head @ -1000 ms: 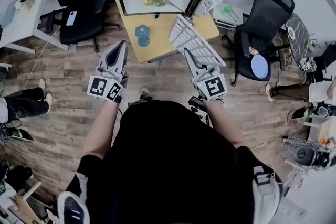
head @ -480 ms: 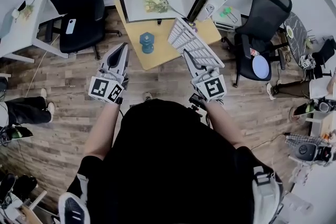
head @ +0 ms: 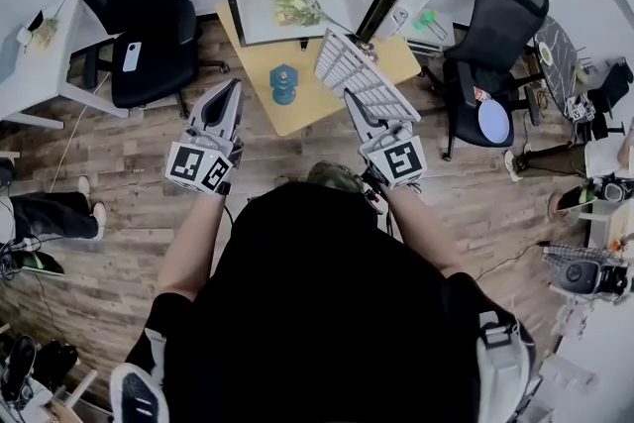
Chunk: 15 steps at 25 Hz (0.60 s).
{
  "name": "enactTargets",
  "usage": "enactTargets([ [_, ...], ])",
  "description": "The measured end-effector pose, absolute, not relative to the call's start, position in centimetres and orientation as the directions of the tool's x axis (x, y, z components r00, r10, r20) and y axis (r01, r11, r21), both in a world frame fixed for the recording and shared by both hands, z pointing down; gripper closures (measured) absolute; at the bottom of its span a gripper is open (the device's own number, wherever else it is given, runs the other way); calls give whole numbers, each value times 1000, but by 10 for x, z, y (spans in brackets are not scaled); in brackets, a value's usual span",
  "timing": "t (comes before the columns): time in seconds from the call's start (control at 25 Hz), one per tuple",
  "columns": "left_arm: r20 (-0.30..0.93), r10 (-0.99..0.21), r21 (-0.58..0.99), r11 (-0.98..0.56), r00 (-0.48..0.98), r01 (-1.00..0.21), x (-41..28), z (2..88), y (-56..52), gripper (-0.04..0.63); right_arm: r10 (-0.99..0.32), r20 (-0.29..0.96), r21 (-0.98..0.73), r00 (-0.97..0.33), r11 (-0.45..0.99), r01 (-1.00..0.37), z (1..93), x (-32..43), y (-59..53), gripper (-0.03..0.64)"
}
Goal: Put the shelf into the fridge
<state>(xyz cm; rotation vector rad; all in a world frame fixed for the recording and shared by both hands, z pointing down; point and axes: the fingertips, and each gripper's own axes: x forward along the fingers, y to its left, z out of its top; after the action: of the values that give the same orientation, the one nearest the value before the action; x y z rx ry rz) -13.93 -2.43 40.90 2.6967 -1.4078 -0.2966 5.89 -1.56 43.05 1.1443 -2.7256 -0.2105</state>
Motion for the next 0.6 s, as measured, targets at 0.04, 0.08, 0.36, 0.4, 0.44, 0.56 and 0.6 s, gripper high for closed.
enactTargets([
  [0.04, -133, -818, 165, -575, 560, -801, -139, 409, -25, 578, -716, 108, 199, -690, 695, -690, 430, 57, -17, 578],
  [0.08, -134, -818, 168, -575, 560, -800, -139, 409, -26, 578, -714, 110, 199, -691, 697, -689, 431, 56, -18, 578],
  [0.36, -125, -822, 168, -570, 556, -804, -138, 413, -40, 578, -702, 105, 173, -704, 710, -682, 435, 51, -36, 578],
  [0.4, -124, -824, 168, -567, 553, -806, -137, 414, -43, 578, -700, 103, 170, -707, 713, -681, 435, 51, -39, 578],
  [0.44, -123, -826, 168, -564, 550, -809, -136, 414, -46, 578, -698, 103, 166, -708, 714, -680, 436, 52, -42, 578],
  [0.56, -123, -830, 166, -558, 544, -813, -132, 412, -55, 578, -693, 107, 165, -713, 720, -674, 437, 54, -53, 578],
  [0.6, -123, -831, 164, -557, 543, -814, -131, 411, -58, 578, -692, 107, 164, -714, 721, -673, 437, 56, -57, 578],
])
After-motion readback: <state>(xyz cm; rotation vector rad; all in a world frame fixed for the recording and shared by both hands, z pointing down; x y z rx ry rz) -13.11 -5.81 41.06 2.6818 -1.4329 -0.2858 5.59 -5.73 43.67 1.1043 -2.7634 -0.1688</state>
